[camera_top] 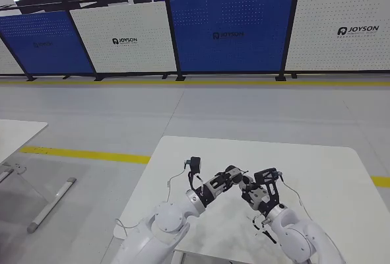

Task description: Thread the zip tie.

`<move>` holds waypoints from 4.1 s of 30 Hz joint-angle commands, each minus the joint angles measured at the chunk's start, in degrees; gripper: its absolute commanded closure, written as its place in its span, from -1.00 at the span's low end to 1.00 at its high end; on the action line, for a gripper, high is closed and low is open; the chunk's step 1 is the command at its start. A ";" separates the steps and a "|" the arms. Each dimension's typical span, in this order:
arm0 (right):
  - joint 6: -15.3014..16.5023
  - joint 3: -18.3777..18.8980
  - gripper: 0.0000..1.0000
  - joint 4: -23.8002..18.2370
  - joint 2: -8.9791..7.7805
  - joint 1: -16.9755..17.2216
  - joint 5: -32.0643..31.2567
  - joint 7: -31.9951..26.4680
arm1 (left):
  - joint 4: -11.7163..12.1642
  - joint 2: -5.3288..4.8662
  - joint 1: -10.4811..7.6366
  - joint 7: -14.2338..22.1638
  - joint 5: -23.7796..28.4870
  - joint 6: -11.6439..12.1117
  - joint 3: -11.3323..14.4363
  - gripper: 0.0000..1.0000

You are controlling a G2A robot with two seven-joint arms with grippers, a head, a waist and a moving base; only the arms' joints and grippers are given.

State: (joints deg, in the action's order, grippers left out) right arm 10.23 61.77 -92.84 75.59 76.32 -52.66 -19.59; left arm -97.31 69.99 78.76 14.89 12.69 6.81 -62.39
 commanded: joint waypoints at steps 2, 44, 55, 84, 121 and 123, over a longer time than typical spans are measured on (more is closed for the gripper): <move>-0.08 0.63 -1.00 -0.39 -0.12 0.43 0.20 0.44 | 0.29 0.02 -0.16 -0.31 -0.17 -0.67 0.02 1.00; -0.57 1.17 0.60 -1.33 -0.41 0.36 0.60 1.63 | 0.10 0.24 -0.14 -0.64 -0.69 -0.45 0.32 1.00; -0.40 0.97 0.84 -1.39 -0.41 0.00 0.62 1.46 | 0.34 0.33 -0.40 -0.68 -0.63 -0.69 0.52 1.00; 1.55 0.50 1.00 -0.50 -0.63 -0.38 0.26 0.01 | -0.54 0.52 -0.36 -0.92 -0.56 1.69 0.67 1.00; 1.53 21.93 -1.00 -6.86 -2.69 13.41 22.52 11.17 | 1.96 -0.22 2.36 -2.20 2.97 -1.11 -5.85 1.00; 1.53 21.93 -1.00 -6.86 -2.69 13.41 22.52 11.17 | 1.96 -0.22 2.36 -2.20 2.97 -1.11 -5.85 1.00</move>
State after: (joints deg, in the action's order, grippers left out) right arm 11.78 83.70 -99.70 72.89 89.73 -30.15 -8.43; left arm -95.36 69.76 81.12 12.68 15.64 5.71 -68.24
